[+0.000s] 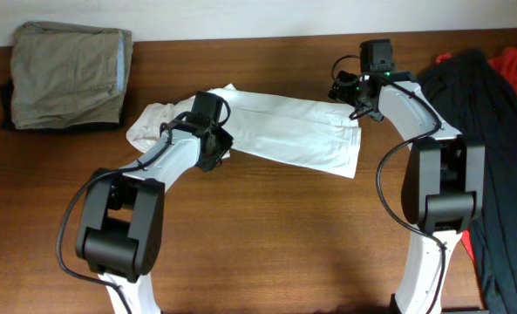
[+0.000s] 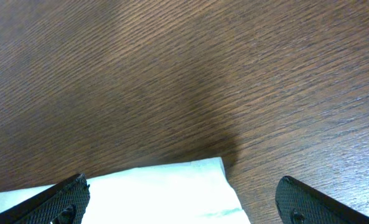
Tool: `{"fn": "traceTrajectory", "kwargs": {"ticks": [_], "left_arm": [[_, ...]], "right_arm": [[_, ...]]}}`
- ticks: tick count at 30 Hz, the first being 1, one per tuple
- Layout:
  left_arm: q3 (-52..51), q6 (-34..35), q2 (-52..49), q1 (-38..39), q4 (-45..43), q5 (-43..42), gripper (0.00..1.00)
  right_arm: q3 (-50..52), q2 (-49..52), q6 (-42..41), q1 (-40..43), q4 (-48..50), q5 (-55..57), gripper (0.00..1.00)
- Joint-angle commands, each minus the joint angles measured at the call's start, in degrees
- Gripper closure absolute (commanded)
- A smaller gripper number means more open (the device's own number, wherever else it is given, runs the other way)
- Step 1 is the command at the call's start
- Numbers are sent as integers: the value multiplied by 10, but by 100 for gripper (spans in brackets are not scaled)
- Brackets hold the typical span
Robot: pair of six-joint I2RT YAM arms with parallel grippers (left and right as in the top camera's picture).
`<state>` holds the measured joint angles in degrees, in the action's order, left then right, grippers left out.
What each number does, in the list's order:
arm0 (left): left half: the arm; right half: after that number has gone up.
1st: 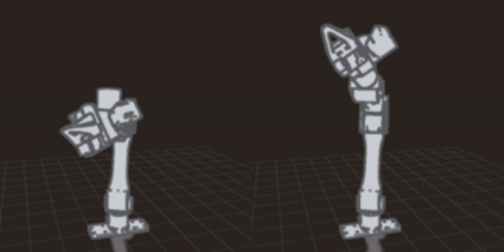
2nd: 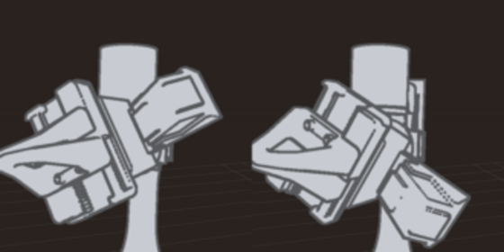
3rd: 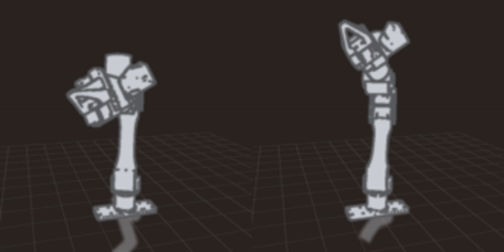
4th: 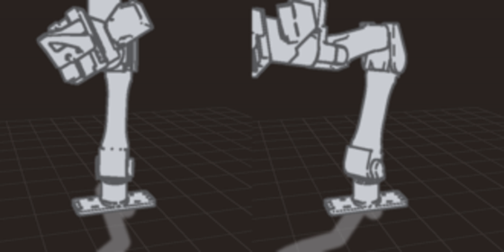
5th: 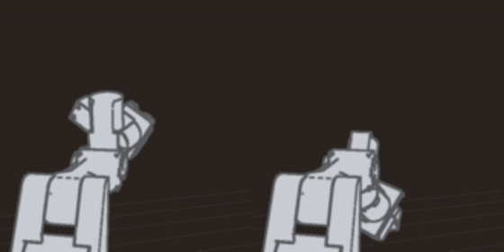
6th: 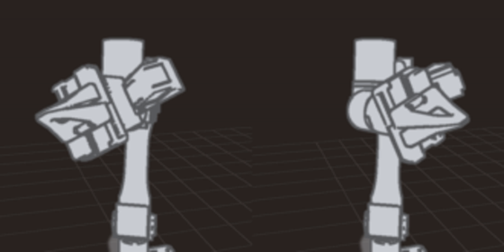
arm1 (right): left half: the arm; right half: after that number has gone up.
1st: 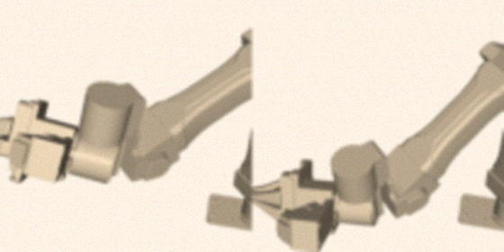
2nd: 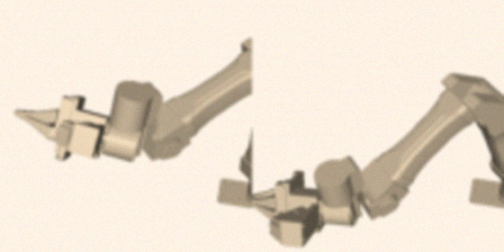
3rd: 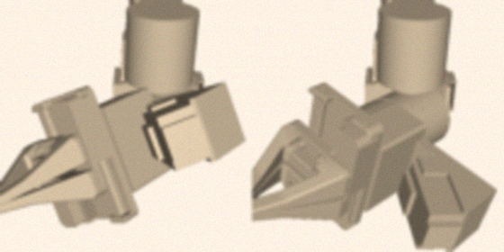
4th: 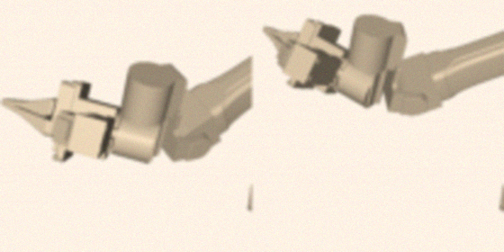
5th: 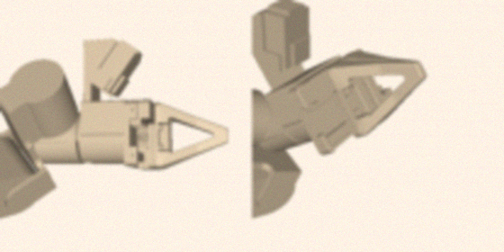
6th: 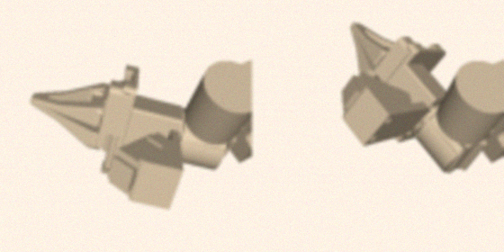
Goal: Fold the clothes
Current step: 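Move the right gripper to grasp the shirt's right end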
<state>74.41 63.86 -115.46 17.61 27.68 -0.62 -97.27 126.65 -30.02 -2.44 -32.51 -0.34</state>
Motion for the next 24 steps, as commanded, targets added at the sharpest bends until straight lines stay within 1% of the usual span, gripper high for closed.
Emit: {"fn": "traceTrajectory", "kwargs": {"ticks": [1, 2, 4, 5, 7, 8, 10, 11, 12, 15, 17, 18, 19, 20, 21, 23, 24], "left_arm": [[-6, -1, -19, -1, 9, 1, 85], [-6, -1, -19, -1, 13, -2, 99], [-6, -7, -18, -3, 15, -23, 99], [-2, -28, -14, -7, 24, -38, 99], [17, -61, 21, -23, 84, -27, 99], [27, -86, 66, -24, 131, 21, 99], [29, -96, 129, -20, 177, 89, 99], [29, -120, 166, -20, 194, 116, 99], [29, -126, 198, -20, 218, 140, 99], [29, -139, 272, -20, 291, 183, 99], [29, -139, 314, -20, 337, 215, 99], [29, -139, 349, -20, 362, 231, 99], [29, -139, 373, -20, 374, 241, 99], [29, -139, 404, -20, 387, 256, 99], [29, -139, 427, -20, 395, 267, 99], [29, -139, 464, -20, 407, 268, 99], [29, -138, 466, -20, 416, 267, 99]], "right_arm": [[-4, -11, -3, 2, 2, -1, 1], [-4, -11, -3, 2, 2, -1, 1], [-4, -11, -3, 2, 2, -1, 1], [-4, -11, -3, 2, 2, -1, 1], [-4, -11, -3, 3, 2, -1, 1], [-4, -11, -3, 3, 2, -1, 1], [-4, -11, -3, 3, -2, -1, 1], [-4, -12, -2, 3, -18, -1, 1], [-5, -23, -3, 7, -35, -2, 1], [-5, -99, -3, 19, -95, -2, 1], [-5, -158, 53, 15, -156, -17, 1], [-5, -197, 86, 12, -217, -23, 1], [-5, -216, 88, 12, -259, -26, 1], [-4, -228, 88, 12, -318, -38, 1], [-4, -228, 88, 12, -348, -53, 1], [8, -213, 88, 5, -408, -68, 1], [23, -212, 88, 1, -408, -69, 1]]}}
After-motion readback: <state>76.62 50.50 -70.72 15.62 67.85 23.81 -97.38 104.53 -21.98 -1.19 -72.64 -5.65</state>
